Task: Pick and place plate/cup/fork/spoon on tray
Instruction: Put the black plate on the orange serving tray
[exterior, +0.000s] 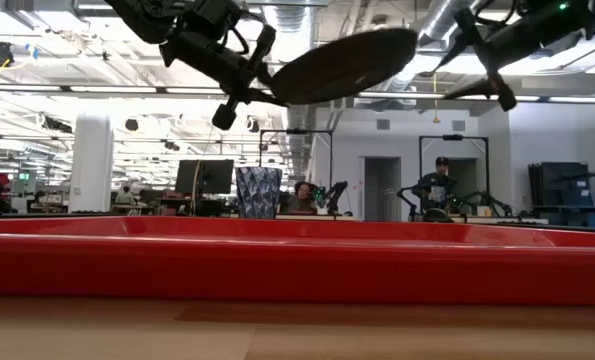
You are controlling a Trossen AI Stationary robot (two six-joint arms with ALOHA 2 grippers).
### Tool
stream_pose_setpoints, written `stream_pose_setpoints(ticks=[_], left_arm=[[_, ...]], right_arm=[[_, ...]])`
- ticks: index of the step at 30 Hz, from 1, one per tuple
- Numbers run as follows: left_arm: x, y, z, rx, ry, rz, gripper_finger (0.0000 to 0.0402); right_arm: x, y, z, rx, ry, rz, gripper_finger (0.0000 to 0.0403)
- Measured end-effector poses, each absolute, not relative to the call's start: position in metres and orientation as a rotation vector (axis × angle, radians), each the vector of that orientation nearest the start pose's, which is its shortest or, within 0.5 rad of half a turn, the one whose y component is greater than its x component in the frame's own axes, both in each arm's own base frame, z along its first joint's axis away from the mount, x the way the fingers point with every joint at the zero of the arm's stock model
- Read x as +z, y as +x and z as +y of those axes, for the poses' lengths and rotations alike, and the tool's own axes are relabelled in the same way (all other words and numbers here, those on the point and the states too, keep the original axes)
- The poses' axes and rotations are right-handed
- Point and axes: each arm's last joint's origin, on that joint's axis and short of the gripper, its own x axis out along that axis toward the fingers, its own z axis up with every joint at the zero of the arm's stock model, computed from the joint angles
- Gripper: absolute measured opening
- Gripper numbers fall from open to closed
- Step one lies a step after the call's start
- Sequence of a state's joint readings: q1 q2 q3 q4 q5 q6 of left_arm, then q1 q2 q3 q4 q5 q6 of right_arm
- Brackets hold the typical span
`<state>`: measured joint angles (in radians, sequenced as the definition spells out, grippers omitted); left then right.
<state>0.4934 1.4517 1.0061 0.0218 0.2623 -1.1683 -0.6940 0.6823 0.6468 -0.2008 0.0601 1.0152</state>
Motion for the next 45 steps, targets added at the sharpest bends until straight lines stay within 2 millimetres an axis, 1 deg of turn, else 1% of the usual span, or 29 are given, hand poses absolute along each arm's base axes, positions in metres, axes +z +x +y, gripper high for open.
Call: stream_pose_setpoints(ticks=[5,10,13,16,19,27,34,37,41,45], left_arm=[[0.265,0.301,0.104,0.432,-1.29,0.376,0.0009],[0.256,0.307,0.061,0.443,-1.25,0.52,0.0009],[0.252,0.307,0.039,0.469,-1.217,0.575,0.0009],[0.245,0.303,0.024,0.532,-1.167,0.655,0.0009],[0.238,0.299,0.015,0.566,-1.139,0.698,0.0009],[0.216,0.294,0.002,0.564,-1.226,0.68,0.0009],[0.205,0.288,-0.014,0.56,-1.226,0.735,0.0009],[0.197,0.283,-0.02,0.585,-1.238,0.758,0.0009],[0.187,0.278,-0.023,0.601,-1.254,0.773,0.0009],[0.183,0.279,-0.022,0.573,-1.281,0.722,0.0009]], right_arm=[[0.298,0.108,-0.107,-0.876,1.004,-0.177,0.027],[0.297,0.105,-0.111,-0.901,0.975,-0.172,0.027],[0.297,0.103,-0.112,-0.898,0.974,-0.164,0.027],[0.296,0.103,-0.111,-0.899,0.977,-0.152,0.027],[0.296,0.104,-0.111,-0.89,0.981,-0.142,0.027],[0.296,0.104,-0.111,-0.877,0.985,-0.137,0.027],[0.296,0.104,-0.111,-0.877,0.987,-0.139,0.027],[0.296,0.104,-0.111,-0.877,0.987,-0.139,0.027],[0.296,0.104,-0.111,-0.877,0.987,-0.139,0.027],[0.296,0.104,-0.111,-0.877,0.987,-0.139,0.027]])
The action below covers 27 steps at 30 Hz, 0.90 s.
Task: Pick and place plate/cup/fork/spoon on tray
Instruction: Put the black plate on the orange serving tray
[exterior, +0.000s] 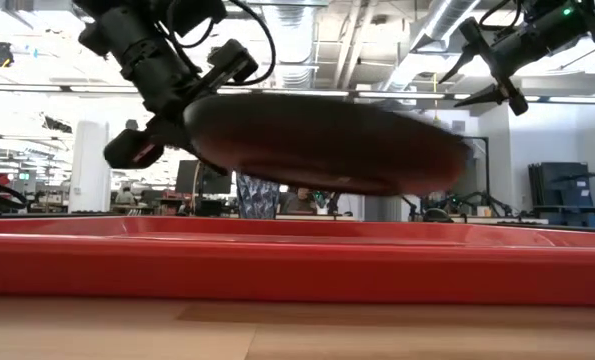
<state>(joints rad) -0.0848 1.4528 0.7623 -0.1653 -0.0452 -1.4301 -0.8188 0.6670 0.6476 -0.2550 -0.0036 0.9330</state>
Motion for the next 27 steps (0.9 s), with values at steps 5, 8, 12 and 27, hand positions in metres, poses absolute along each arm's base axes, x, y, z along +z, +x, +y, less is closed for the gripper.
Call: stream_pose_setpoints(ticks=[5,8,12,27], left_arm=[[0.175,0.273,-0.024,0.599,-1.297,0.758,0.0009],[0.175,0.273,-0.028,0.584,-1.299,0.758,0.0009],[0.17,0.275,-0.032,0.588,-1.297,0.781,0.0009],[0.151,0.283,-0.034,0.603,-1.338,0.834,0.0012]], right_arm=[[0.296,0.104,-0.111,-0.878,0.987,-0.139,0.027],[0.296,0.104,-0.111,-0.878,0.987,-0.139,0.027],[0.296,0.104,-0.111,-0.878,0.986,-0.139,0.027],[0.295,0.104,-0.111,-0.879,0.987,-0.136,0.027]])
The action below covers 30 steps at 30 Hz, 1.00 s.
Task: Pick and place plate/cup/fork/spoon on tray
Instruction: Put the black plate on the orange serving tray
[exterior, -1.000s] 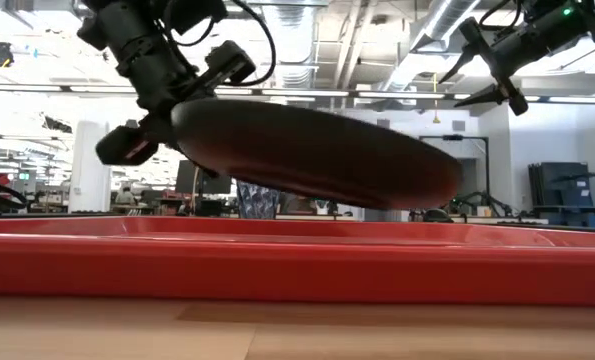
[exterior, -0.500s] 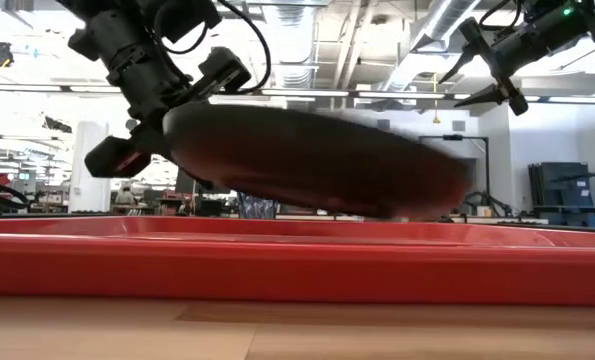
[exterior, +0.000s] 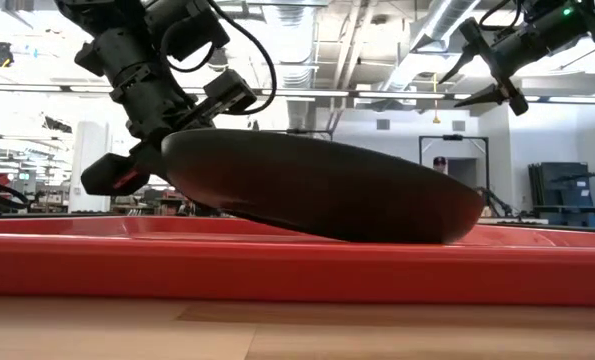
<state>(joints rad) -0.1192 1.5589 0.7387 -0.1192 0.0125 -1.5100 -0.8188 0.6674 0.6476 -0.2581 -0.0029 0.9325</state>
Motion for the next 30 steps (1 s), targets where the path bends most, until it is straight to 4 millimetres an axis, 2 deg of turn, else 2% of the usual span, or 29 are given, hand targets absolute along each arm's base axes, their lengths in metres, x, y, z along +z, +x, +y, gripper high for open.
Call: stream_pose_setpoints(ticks=[7,18,30], left_arm=[[0.1506,0.2819,-0.0337,0.63,-1.348,0.833,0.0018],[0.1485,0.2789,-0.0334,0.673,-1.362,0.854,0.0099],[0.1485,0.2789,-0.0328,0.676,-1.358,0.852,0.0144]], right_arm=[[0.2951,0.1037,-0.1107,-0.881,0.989,-0.133,0.027],[0.2943,0.1035,-0.1105,-0.885,0.992,-0.125,0.027],[0.2935,0.1033,-0.1103,-0.888,0.996,-0.117,0.027]])
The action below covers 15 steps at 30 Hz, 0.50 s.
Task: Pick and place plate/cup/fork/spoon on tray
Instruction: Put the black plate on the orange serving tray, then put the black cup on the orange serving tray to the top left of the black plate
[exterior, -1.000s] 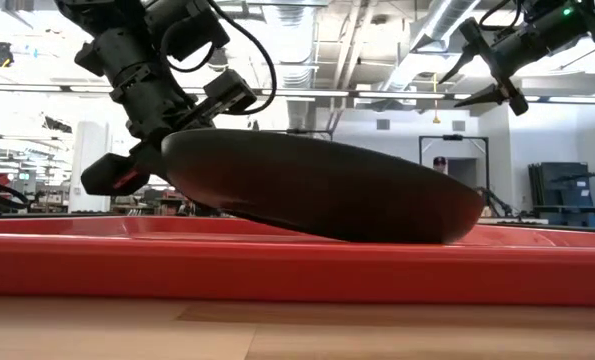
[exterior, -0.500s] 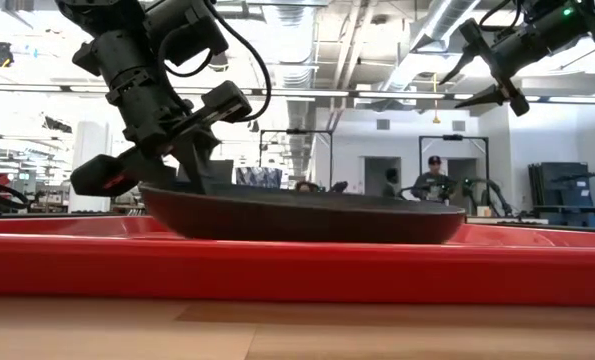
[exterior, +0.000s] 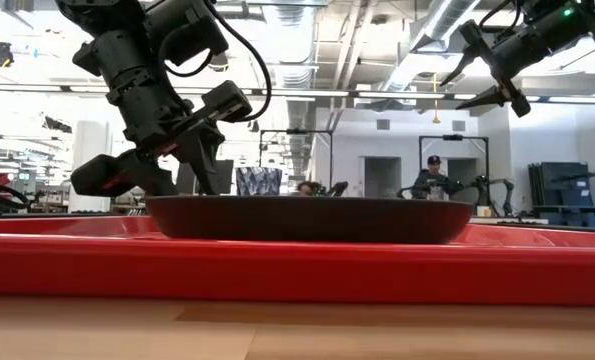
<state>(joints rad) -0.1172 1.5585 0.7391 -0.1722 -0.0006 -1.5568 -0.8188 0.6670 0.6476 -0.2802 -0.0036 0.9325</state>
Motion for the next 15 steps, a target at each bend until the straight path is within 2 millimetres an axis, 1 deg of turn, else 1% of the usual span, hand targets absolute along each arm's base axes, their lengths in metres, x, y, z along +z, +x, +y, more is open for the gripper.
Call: stream_pose_setpoints(ticks=[4,9,12,15], left_arm=[[0.149,0.279,-0.03,0.673,-1.375,0.86,0.0184],[0.156,0.278,-0.023,0.648,-1.378,0.843,0.024],[0.16,0.275,-0.018,0.659,-1.373,0.843,0.0261],[0.164,0.27,-0.014,0.688,-1.369,0.85,0.0269]], right_arm=[[0.294,0.103,-0.11,-0.888,0.996,-0.116,0.027],[0.294,0.103,-0.11,-0.887,0.996,-0.116,0.027],[0.294,0.103,-0.11,-0.887,0.996,-0.116,0.027],[0.293,0.103,-0.11,-0.887,0.996,-0.116,0.027]])
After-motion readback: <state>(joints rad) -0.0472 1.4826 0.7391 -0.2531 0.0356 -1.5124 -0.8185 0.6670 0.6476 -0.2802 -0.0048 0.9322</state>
